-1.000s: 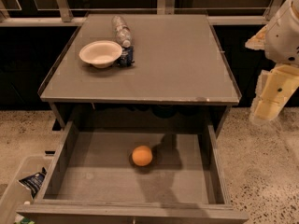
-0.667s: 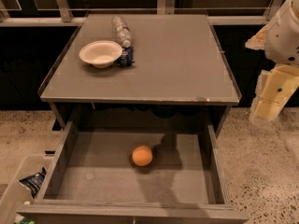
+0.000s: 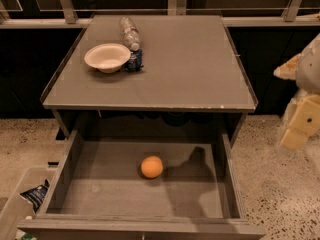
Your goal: Pick orange from top drawer and place on counter
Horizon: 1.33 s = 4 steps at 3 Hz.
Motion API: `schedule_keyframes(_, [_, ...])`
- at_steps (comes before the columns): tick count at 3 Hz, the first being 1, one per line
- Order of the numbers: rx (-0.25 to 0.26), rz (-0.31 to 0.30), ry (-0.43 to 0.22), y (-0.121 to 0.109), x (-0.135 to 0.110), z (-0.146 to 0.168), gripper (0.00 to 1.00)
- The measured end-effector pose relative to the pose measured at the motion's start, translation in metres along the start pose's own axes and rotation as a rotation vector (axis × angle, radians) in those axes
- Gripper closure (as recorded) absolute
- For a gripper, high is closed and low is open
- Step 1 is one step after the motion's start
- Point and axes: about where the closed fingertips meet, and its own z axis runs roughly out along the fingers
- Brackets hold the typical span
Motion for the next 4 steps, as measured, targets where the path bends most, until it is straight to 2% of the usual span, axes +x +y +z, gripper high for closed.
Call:
schedule_keyframes(1, [-0.095, 0.099, -0.068, 0.019, 0.036, 0.033, 0.0])
schedule_keyframes(2, [-0.223, 0.137, -0.186, 0.04, 0.057, 0.074, 0.0])
schedule_keyframes(3, [-0.222, 0.137, -0.185, 0.04, 0.057, 0.074, 0.0])
schedule_keyframes(4, [-0.23, 0.12, -0.224, 0.049, 0.039, 0.098, 0.0])
